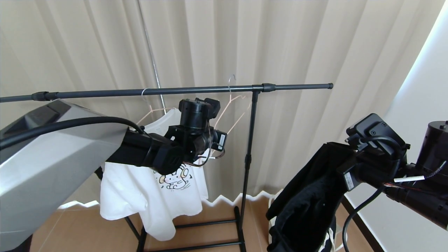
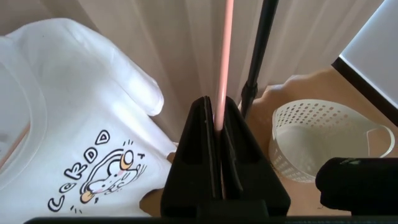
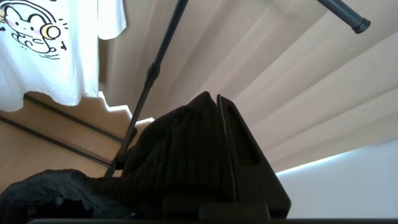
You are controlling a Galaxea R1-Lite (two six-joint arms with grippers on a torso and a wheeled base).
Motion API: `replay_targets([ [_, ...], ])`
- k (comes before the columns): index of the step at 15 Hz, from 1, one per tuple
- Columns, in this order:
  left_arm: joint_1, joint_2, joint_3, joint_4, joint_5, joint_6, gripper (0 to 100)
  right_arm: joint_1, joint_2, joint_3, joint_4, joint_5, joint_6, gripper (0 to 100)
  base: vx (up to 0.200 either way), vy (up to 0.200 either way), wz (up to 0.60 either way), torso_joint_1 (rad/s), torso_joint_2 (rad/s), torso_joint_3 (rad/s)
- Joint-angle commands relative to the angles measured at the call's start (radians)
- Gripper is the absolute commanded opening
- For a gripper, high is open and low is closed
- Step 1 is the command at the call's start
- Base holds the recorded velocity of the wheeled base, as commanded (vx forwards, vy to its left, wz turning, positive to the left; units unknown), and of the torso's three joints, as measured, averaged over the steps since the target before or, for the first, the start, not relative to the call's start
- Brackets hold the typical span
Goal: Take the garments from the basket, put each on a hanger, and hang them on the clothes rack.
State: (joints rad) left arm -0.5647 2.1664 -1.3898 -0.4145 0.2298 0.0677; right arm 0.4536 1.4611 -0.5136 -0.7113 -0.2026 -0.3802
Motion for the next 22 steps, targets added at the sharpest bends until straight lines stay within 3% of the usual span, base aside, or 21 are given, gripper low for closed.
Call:
replay_targets([
  [1, 0.000, -0.094, 0.130, -0.060, 0.000, 0.000, 0, 0.000, -0.001, 0.000, 0.000, -0.001, 0.000, 0, 0.000, 0.000, 0.00, 0.000, 0.00, 0.000],
  [13, -0.003, -0.379, 0.667, -0.336, -0.004, 0.012, 0, -0.001, 0.013, 0.003, 0.000, -0.001, 0.000, 0, 0.000, 0.000, 0.00, 0.000, 0.00, 0.000],
  [17, -0.004, -0.410, 0.790, -0.408, -0.006, 0.012, 0, -0.003, 0.028, 0.000, 0.000, -0.001, 0.000, 0, 0.000, 0.000, 0.00, 0.000, 0.00, 0.000],
  [22, -0.026, -0.424, 0.957, -0.589, -0.007, 0.015, 0, -0.003, 0.055, 0.000, -0.002, -0.003, 0.001, 0, 0.000, 0.000, 0.00, 0.000, 0.00, 0.000],
])
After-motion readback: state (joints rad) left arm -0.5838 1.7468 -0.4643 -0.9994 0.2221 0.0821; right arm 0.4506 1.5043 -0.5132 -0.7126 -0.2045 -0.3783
